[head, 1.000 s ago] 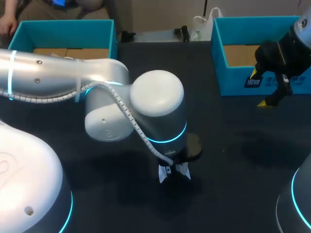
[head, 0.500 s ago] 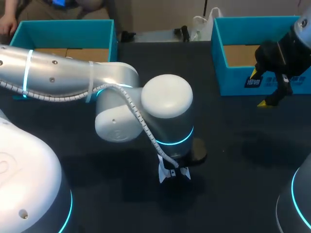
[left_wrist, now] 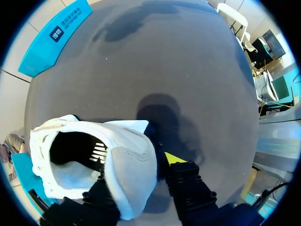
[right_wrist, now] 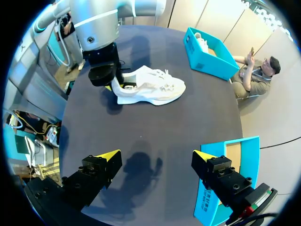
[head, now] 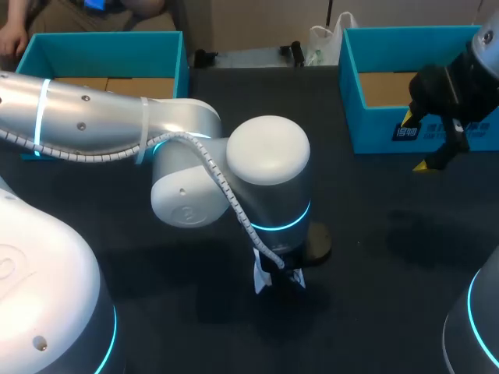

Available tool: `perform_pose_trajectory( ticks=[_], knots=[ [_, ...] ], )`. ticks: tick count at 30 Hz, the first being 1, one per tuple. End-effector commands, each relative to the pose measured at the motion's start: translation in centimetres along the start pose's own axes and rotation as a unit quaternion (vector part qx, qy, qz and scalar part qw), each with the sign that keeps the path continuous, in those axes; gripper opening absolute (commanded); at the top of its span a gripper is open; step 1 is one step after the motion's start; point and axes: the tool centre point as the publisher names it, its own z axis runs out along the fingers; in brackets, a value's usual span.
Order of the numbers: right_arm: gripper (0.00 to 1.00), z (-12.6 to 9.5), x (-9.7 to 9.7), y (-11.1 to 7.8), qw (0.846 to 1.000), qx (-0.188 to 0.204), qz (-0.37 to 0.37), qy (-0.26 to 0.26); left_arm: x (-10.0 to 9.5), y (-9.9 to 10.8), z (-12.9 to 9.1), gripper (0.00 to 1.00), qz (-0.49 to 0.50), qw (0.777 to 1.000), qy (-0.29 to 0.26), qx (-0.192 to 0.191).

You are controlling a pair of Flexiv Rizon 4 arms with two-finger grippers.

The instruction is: Take the shoe out of the shoebox, open the shoe tongue, remove and reinsert the insole, then place the shoe into the shoebox

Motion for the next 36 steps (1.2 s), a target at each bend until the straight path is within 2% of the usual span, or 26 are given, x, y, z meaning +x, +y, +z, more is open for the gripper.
perform_pose_trajectory(
  ticks=[1,2,6,12,17,28,36],
  knots=[
    [1.00,0.1,0.0,0.0,1.000,0.001,0.000,0.000,0.0,0.0,0.3,0.23,0.002,1.000,-0.001,-0.005],
    [1.00,0.1,0.0,0.0,1.000,0.001,0.000,0.000,0.0,0.0,0.4,0.15,0.001,1.000,0.001,-0.007],
    [1.00,0.1,0.0,0.0,1.000,0.001,0.000,0.000,-0.2,0.1,0.5,0.00,0.000,1.000,0.013,-0.011],
    [1.00,0.1,0.0,0.0,1.000,0.001,0.000,0.000,-0.5,0.2,-0.9,0.00,-0.003,0.999,0.023,-0.045],
    [1.00,0.1,0.0,0.0,1.000,0.001,0.000,0.000,-1.2,0.3,-4.2,0.00,-0.011,0.998,0.028,-0.063],
    [1.00,0.1,0.0,0.0,1.000,0.001,0.000,0.000,-2.4,-0.4,-12.7,0.00,-0.009,0.998,0.031,-0.050],
    [1.00,0.1,0.0,0.0,1.000,0.001,0.000,0.000,-3.4,-1.4,-17.5,0.00,-0.011,0.996,0.070,-0.060]
  ],
)
